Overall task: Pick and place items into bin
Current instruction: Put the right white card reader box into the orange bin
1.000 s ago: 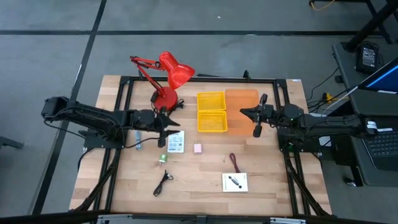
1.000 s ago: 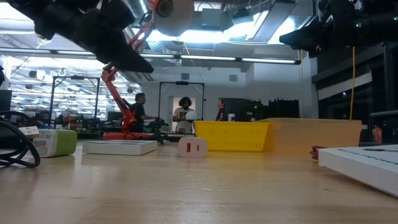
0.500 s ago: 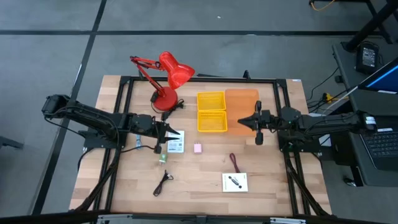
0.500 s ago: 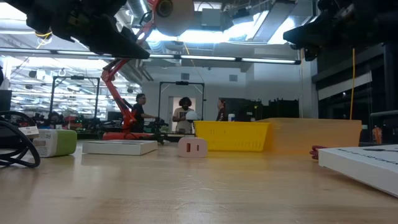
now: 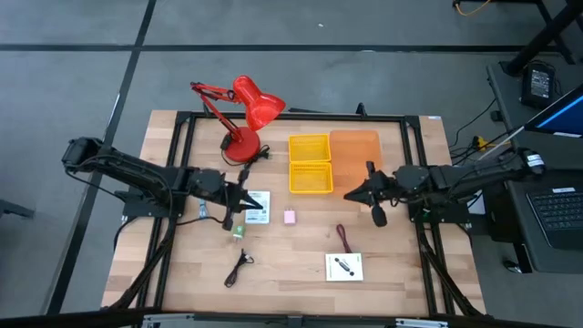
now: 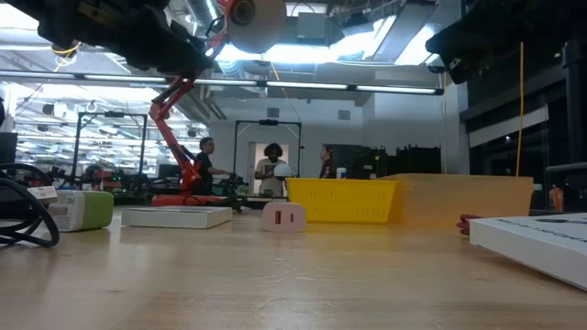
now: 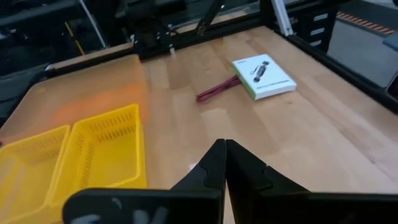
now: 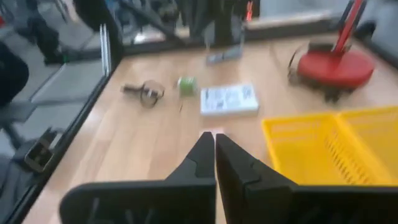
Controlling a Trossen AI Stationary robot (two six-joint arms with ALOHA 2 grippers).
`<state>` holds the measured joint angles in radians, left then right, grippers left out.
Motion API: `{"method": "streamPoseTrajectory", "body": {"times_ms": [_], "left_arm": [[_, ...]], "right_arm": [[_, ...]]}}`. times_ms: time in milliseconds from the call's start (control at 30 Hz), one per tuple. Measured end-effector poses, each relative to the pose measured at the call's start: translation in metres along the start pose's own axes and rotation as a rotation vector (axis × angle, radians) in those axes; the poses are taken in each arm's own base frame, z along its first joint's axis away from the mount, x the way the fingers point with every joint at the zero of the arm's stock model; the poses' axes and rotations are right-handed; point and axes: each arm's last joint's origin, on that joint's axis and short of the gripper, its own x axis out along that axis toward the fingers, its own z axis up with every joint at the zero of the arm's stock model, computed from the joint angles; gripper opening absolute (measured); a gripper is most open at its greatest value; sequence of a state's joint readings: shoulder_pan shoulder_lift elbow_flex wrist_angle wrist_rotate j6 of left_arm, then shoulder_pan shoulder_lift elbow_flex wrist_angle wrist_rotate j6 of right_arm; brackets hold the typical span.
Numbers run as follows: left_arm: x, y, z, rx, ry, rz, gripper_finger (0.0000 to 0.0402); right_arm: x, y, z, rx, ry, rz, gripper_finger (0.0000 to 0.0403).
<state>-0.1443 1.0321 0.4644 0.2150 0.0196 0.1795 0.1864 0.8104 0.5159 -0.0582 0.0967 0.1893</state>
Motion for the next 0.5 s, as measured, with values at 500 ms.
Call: {"method": "streamPoseTrajectory", "body": {"times_ms": [500], "left_arm": [[0.011, -0.028, 0.009, 0.145, -0.113, -0.088, 0.0002]], "right_arm": [[0.008, 0.040, -0.029, 0.383, 0.359, -0.018, 0.0000]]}}
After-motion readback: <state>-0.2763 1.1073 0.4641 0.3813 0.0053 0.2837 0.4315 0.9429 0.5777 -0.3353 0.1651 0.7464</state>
